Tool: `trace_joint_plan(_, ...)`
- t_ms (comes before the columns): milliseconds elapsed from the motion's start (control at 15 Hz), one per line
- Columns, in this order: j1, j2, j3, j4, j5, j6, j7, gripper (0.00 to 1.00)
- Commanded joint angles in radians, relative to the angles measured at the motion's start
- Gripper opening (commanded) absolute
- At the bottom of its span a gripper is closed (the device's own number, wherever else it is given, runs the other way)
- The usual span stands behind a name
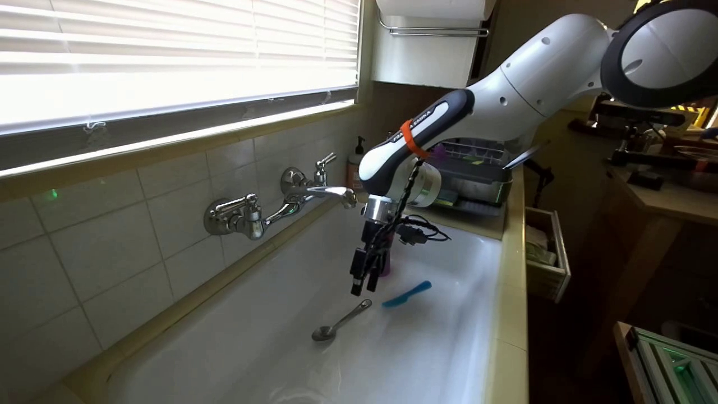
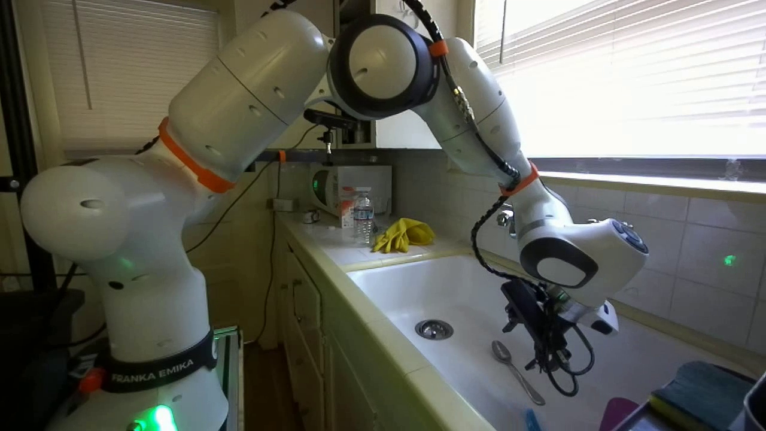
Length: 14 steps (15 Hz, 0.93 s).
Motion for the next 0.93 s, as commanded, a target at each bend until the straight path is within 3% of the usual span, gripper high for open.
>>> trace_joint_plan(0,-0.017,0.074,0.020,0.077,-0.014,-0.018,-0.003,0.58)
trace_joint_plan(467,-0.016,0.164,0.051,0.155,-0.018,0.010,-0.036,0.05)
trace_joint_plan(600,-0.014,0.181,0.056,0.174,-0.019,0.016,-0.038,0.00)
trace_joint_plan(867,-0.008,0.215,0.064,0.216,-0.023,0.044,-0.038,0.00)
